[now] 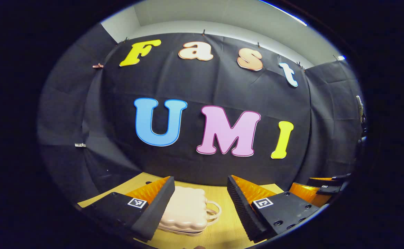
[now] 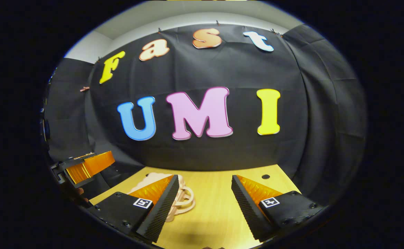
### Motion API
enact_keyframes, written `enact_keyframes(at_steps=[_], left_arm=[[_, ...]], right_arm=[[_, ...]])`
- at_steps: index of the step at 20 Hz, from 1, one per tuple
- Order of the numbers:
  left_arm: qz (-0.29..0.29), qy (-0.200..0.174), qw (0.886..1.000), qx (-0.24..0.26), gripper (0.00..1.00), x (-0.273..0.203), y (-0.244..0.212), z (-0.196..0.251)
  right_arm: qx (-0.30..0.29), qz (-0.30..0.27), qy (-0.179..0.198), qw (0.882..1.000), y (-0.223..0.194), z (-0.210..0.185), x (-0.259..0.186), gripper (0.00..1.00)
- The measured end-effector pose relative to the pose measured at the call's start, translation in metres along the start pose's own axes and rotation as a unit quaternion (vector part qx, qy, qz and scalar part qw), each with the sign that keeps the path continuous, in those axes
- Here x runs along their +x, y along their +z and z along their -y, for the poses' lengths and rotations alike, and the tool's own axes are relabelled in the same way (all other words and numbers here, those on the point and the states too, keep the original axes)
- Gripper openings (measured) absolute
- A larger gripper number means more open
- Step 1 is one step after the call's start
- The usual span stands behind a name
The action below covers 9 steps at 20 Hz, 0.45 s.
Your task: First open the suitcase, pack the skin care products into it, and then close the suitcase.
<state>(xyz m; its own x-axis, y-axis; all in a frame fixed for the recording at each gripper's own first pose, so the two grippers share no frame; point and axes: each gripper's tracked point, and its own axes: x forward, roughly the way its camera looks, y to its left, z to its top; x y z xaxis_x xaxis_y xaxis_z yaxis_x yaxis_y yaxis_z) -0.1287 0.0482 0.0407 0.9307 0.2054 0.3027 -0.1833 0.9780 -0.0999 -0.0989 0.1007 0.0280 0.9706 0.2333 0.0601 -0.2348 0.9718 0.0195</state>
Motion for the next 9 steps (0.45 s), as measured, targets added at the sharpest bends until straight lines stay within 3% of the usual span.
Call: enact_keyframes(at_steps=[5, 9], left_arm=[[0.018, 0.024, 1.000, -0.007, 0.96, -0.036, 0.010, -0.015], [0.075, 0.041, 0.996, 0.023, 0.95, -0.038, 0.035, -0.018]], right_arm=[[0.001, 0.032, 0.024, 0.999, 0.003, -0.024, -0.016, 0.97], [-0.012, 0.038, 0.038, 0.998, 0.014, -0.023, -0.007, 0.97]])
